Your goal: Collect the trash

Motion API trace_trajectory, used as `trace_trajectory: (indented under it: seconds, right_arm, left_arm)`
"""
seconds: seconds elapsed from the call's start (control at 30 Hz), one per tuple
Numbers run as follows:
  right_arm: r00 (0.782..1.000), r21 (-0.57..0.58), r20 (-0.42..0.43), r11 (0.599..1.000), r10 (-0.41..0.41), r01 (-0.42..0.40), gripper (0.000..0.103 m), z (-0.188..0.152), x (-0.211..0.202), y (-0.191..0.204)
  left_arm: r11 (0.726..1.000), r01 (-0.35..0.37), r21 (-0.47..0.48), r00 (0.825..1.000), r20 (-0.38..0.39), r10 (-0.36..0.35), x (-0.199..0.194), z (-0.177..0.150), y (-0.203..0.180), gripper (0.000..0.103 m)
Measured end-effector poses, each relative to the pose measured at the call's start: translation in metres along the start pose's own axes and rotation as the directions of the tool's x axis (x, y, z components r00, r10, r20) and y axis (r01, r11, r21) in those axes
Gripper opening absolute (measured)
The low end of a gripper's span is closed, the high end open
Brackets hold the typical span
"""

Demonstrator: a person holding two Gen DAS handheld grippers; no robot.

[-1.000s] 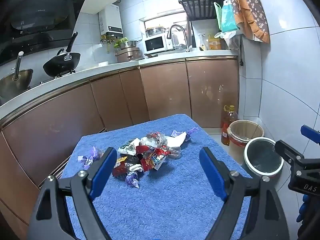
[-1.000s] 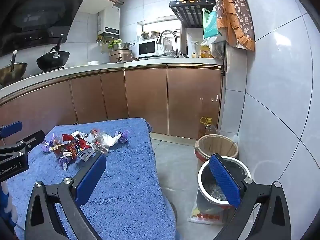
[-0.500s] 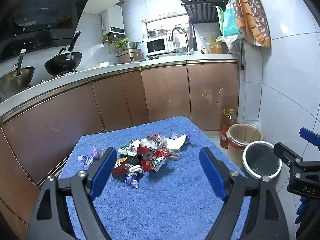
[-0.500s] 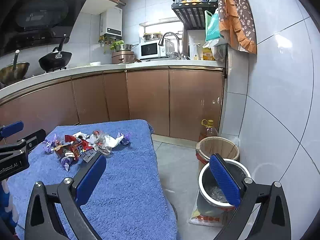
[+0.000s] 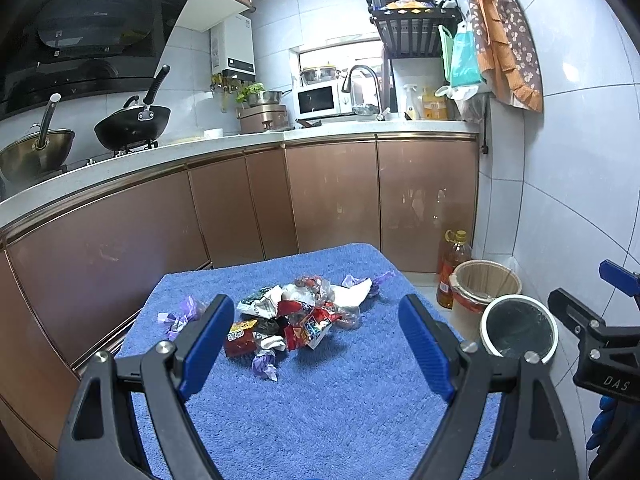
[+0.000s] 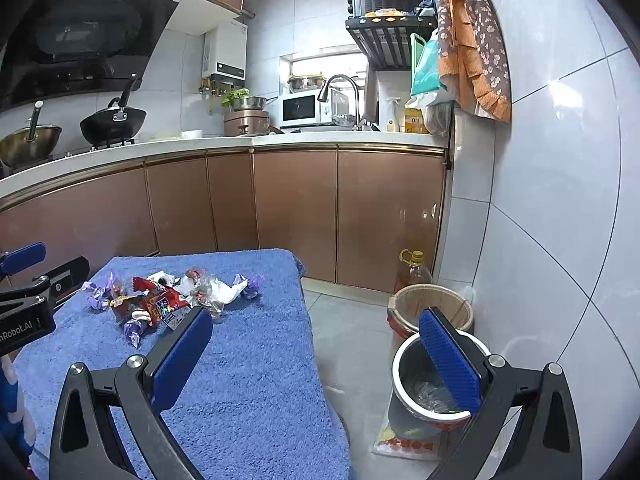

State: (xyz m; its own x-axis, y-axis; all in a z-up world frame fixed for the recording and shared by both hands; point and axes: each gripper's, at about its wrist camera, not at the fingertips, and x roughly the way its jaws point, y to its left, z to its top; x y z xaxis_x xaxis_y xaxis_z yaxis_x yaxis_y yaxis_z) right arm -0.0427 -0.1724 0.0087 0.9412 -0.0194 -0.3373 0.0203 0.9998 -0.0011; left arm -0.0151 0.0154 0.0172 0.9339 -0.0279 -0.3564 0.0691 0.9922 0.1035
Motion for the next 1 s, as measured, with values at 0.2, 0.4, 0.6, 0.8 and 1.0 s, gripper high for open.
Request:
trace_trajectory:
  seconds: [0.2,0.4,0.6,0.8,1.0]
  right_arm:
    - [1.0,-0.005,0.026,1.0,0.001,-0.001,0.103,0.003,-0.008,0.002]
    - [0.999,-0.017,0.044,1.0,0.01,-0.009,0.103,0.006,-0.014,0.006]
    - [0.998,-0.036,0.052,0.999,0.027,-0.025,0.103,0.009,-0.014,0.011]
    - [0.998,-0.026,0.013,0.997,0.067,-0.067,0.103,0.011,0.0,0.009]
    - [0.986,-0.011,-0.061,0.988,0.153,-0.154,0.103,0.011,0.03,0.009]
  left_arm:
    - [1.0,0.0,-0.009,1.0,0.014,0.0,-0.006,0.001,0.003,0.084]
    - [1.0,-0.006,-0.007,0.999,0.039,0.006,-0.014,0.002,0.004,0.084]
    - [1.0,0.004,-0.01,0.999,0.038,-0.004,-0.016,0.005,0.009,0.084]
    - [0.999,0.008,-0.051,1.0,0.01,-0.007,-0.005,0.007,0.034,0.084]
    - [0.995,-0.055,-0.08,0.998,-0.042,0.052,0.016,0.004,0.072,0.084]
